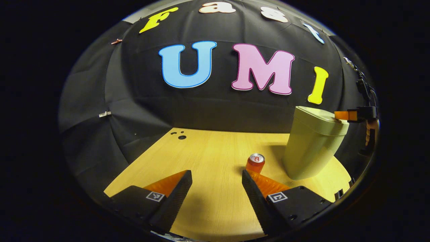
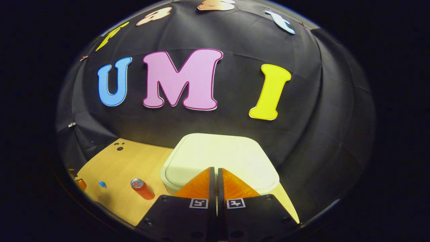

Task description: Press the lid of the desktop garbage bin to open it, pick up the crumpled paper on the desktop and throw it into the bin, then pick up the pop can on the desktop and drop it into the bin, and finally close the garbage bin lid.

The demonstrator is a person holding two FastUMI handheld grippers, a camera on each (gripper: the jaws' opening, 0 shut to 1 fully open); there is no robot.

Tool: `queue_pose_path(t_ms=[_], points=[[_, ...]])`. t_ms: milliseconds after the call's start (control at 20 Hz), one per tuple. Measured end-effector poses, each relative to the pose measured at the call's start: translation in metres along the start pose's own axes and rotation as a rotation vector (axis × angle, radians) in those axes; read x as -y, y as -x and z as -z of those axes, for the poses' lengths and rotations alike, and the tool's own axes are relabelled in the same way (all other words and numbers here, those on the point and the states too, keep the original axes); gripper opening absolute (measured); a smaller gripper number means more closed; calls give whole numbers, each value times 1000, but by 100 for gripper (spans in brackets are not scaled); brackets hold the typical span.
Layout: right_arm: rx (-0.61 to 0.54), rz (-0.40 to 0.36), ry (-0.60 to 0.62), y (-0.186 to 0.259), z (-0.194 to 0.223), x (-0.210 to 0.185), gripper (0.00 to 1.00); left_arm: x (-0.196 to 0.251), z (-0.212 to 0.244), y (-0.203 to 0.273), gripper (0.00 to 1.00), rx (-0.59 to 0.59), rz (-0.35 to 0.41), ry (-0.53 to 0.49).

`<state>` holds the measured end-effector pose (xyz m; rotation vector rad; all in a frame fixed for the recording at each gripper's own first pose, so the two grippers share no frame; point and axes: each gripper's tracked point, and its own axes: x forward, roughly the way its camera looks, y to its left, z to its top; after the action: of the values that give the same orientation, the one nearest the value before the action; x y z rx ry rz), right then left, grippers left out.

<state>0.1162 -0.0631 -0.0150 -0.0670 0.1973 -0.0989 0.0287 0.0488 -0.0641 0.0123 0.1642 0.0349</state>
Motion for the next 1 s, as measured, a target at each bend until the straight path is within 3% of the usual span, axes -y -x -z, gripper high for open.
queue_pose_path(t_ms=[250,700,1000], points=[[-4,-12,-70,1,2,1,6,3,3,2,96,-10,18,-13],[6,53,29,2,-8,0,5,-23,11,29,95,4,-30,7],[8,55,19,11,-24,-9,5,-50,17,48,95,22,-54,32]])
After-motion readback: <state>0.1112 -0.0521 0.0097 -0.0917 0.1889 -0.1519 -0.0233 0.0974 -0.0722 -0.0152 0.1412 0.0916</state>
